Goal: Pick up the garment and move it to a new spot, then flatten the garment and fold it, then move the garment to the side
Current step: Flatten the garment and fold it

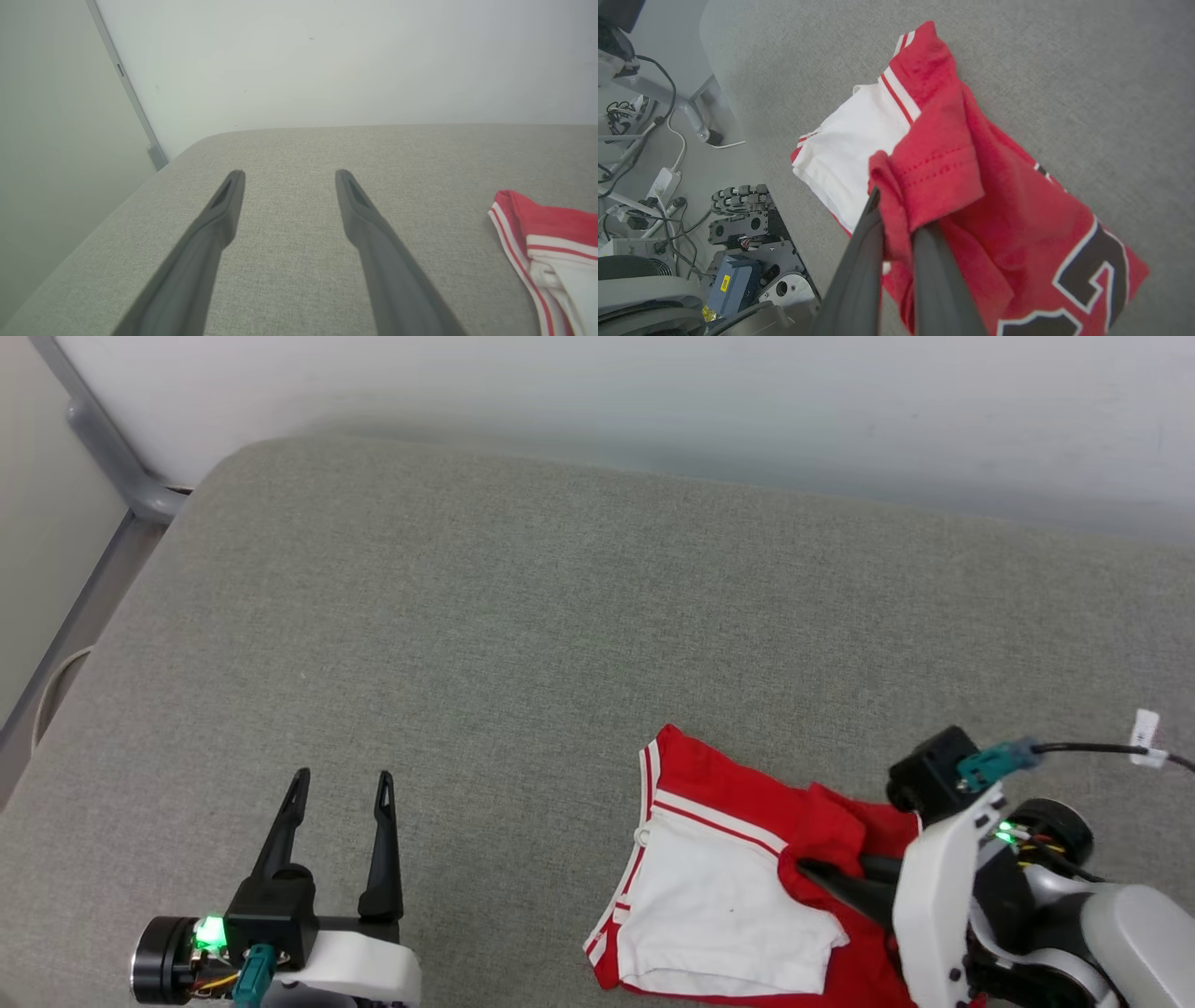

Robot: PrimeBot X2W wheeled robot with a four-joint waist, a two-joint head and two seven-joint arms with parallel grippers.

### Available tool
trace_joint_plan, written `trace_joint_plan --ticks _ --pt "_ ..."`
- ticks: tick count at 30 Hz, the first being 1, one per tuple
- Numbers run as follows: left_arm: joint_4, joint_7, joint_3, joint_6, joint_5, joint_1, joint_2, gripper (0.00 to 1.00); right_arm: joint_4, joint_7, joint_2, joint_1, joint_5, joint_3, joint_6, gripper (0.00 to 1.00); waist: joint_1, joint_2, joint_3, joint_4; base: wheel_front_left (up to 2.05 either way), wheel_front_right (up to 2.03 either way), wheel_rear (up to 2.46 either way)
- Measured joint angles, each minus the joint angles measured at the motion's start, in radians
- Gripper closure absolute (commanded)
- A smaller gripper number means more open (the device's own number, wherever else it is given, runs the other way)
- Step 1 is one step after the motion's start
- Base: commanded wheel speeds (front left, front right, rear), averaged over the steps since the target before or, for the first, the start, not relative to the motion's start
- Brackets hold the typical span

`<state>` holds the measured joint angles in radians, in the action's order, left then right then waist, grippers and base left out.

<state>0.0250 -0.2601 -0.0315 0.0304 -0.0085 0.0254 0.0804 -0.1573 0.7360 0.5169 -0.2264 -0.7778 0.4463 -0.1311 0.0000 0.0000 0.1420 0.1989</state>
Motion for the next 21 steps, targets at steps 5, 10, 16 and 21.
trace_joint_plan --ticks 5,10,16,21 --pt "0.002 0.0 -0.004 0.0 -0.001 -0.011 -0.003 0.0 0.054 -0.03 -0.021 -0.116 0.017 0.146 0.0 1.0 0.0 0.0 0.011 0.011 0.0 0.0 0.0" --pt "0.004 0.0 -0.008 0.002 -0.003 -0.022 -0.007 0.0 0.141 -0.084 -0.07 -0.241 0.042 0.262 0.0 1.0 0.0 0.0 0.026 0.02 0.0 0.0 0.0" --pt "0.007 0.0 -0.018 0.002 -0.004 -0.036 -0.013 0.0 0.277 -0.126 -0.103 -0.376 0.065 0.391 0.0 1.0 0.0 0.0 0.042 0.037 0.0 0.0 0.0" --pt "0.007 0.0 -0.02 0.005 -0.005 -0.042 -0.016 0.0 0.393 -0.146 -0.122 -0.454 0.08 0.512 0.0 1.0 0.0 0.0 0.058 0.049 0.0 0.0 0.0"
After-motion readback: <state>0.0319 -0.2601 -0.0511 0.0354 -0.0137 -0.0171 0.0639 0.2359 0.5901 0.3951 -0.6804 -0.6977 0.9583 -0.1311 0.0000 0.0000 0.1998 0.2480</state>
